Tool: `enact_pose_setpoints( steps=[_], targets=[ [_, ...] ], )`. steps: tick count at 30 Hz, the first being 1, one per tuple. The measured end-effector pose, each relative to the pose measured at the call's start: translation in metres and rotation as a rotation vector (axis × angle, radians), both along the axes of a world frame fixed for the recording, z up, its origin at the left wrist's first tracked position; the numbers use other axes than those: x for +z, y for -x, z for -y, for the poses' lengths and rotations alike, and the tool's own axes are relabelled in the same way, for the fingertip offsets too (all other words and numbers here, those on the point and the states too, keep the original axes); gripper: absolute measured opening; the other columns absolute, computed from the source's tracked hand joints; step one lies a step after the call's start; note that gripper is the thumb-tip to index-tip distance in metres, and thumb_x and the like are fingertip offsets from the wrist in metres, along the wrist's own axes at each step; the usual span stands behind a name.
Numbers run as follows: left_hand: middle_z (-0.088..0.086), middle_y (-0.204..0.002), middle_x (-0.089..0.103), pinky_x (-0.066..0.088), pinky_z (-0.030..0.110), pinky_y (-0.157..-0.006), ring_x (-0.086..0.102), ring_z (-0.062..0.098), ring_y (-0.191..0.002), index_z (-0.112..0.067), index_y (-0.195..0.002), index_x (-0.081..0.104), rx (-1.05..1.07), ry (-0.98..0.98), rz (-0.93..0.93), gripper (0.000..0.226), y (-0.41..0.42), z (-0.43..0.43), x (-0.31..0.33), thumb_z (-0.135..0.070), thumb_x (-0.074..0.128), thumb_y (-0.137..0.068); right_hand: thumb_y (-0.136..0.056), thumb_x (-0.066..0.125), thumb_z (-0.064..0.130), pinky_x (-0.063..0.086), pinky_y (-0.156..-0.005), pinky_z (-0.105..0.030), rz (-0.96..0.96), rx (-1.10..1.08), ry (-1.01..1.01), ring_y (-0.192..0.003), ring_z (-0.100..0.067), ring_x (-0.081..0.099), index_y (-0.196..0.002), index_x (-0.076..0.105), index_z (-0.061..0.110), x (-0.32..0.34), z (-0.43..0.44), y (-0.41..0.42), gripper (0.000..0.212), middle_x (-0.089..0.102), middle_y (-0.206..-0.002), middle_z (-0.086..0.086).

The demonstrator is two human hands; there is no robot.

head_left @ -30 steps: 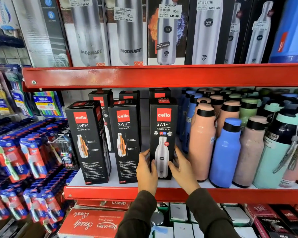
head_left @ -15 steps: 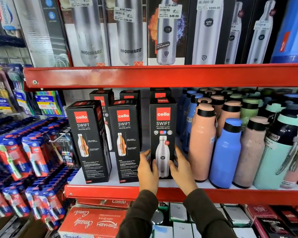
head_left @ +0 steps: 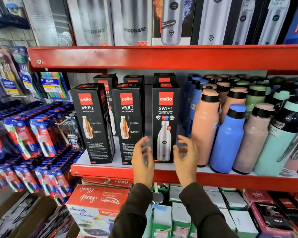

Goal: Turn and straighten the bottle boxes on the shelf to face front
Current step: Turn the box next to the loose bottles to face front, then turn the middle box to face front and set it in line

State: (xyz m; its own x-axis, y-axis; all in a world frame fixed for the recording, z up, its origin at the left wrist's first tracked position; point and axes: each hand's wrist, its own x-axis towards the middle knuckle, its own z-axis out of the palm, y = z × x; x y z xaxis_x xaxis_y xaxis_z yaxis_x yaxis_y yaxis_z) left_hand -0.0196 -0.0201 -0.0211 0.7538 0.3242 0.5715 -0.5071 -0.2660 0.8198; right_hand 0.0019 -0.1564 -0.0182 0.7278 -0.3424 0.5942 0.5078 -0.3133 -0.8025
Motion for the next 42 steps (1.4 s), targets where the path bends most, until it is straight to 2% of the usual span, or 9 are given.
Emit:
enact_pose_setpoints(
  steps=[3,6,13,16,21,26,29,35,42],
  targets=[
    [-0.009,-0.126,0.058,0.041,0.013,-0.100,0.056,0.002,-0.118,-0.022,-0.133,0.052,0.143,-0.056,0.113,0.035,0.007,-0.014,0.000,-0.011,0.052,-0.100,-0.092,0.065,0.005,0.048,-0.070,-0.010,0.073,0.015,0.031,-0.085,-0.010,0.062,-0.116,0.064,0.028,0.002,-0.013,0.011,0.034,0.062,-0.104,0.002],
    [-0.004,-0.135,0.049,0.040,0.032,-0.112,0.048,0.014,-0.130,-0.020,-0.138,0.046,0.225,-0.028,0.137,0.040,0.004,-0.033,0.000,-0.009,0.051,-0.100,-0.093,0.063,0.007,0.050,-0.074,-0.011,0.091,0.073,0.039,-0.091,-0.008,0.066,-0.115,0.066,0.025,0.005,-0.034,0.017,0.029,0.064,-0.106,0.012],
    [-0.008,-0.151,0.040,0.035,0.048,-0.120,0.038,0.013,-0.144,-0.020,-0.151,0.035,0.088,0.039,-0.017,0.050,-0.010,-0.083,-0.002,-0.017,0.048,-0.103,-0.103,0.050,0.013,0.041,-0.104,-0.009,-0.140,0.311,0.086,-0.128,0.013,0.048,-0.146,0.045,0.025,0.005,-0.088,0.011,0.045,0.052,-0.144,0.010],
    [-0.005,-0.154,0.043,0.037,0.042,-0.120,0.041,0.013,-0.144,-0.018,-0.151,0.038,-0.030,0.054,-0.112,0.051,-0.017,-0.098,-0.003,-0.019,0.051,-0.102,-0.105,0.044,0.013,0.036,-0.115,-0.024,-0.254,0.301,0.148,-0.140,-0.006,0.041,-0.154,0.033,0.018,0.001,-0.105,0.003,0.051,0.042,-0.156,0.000],
    [-0.019,-0.132,0.054,0.039,0.000,-0.097,0.055,-0.008,-0.120,-0.029,-0.143,0.044,-0.124,0.013,-0.184,0.044,-0.028,-0.112,-0.003,-0.015,0.052,-0.102,-0.105,0.043,0.015,0.042,-0.111,-0.026,-0.328,0.237,0.157,-0.135,-0.012,0.050,-0.154,0.033,0.021,-0.005,-0.123,-0.002,0.050,0.051,-0.148,-0.003],
    [-0.014,-0.124,0.060,0.040,-0.004,-0.091,0.056,-0.026,-0.104,-0.020,-0.142,0.051,-0.154,0.037,-0.200,0.043,-0.031,-0.125,-0.001,-0.011,0.055,-0.100,-0.098,0.055,0.008,0.047,-0.111,-0.041,-0.298,0.234,0.110,-0.132,-0.013,0.054,-0.149,0.038,0.025,-0.008,-0.124,0.003,0.057,0.057,-0.142,-0.001],
    [-0.011,-0.127,0.063,0.045,0.006,-0.099,0.058,-0.024,-0.106,-0.034,-0.135,0.049,-0.204,0.055,-0.185,0.042,-0.027,-0.131,-0.001,-0.016,0.059,-0.099,-0.089,0.066,0.009,0.048,-0.109,-0.044,-0.250,0.216,0.126,-0.131,-0.012,0.054,-0.147,0.038,0.032,-0.010,-0.123,0.009,0.069,0.057,-0.140,0.002],
    [-0.003,-0.129,0.068,0.050,0.050,-0.106,0.063,0.018,-0.124,-0.033,-0.124,0.067,-0.226,0.164,-0.099,0.030,-0.016,-0.136,0.004,-0.037,0.051,-0.099,-0.072,0.083,0.041,0.048,-0.109,-0.036,-0.215,0.153,0.173,-0.133,0.001,0.048,-0.148,0.031,0.043,-0.003,-0.131,0.013,0.092,0.051,-0.142,0.019],
    [-0.009,-0.127,0.068,0.052,0.051,-0.103,0.062,0.014,-0.123,-0.024,-0.127,0.067,-0.200,0.115,-0.038,0.035,-0.011,-0.134,0.001,-0.034,0.046,-0.101,-0.064,0.089,0.050,0.054,-0.103,-0.041,-0.206,0.100,0.139,-0.128,-0.011,0.057,-0.146,0.033,0.035,-0.001,-0.137,0.008,0.100,0.057,-0.139,0.009]
  ],
)
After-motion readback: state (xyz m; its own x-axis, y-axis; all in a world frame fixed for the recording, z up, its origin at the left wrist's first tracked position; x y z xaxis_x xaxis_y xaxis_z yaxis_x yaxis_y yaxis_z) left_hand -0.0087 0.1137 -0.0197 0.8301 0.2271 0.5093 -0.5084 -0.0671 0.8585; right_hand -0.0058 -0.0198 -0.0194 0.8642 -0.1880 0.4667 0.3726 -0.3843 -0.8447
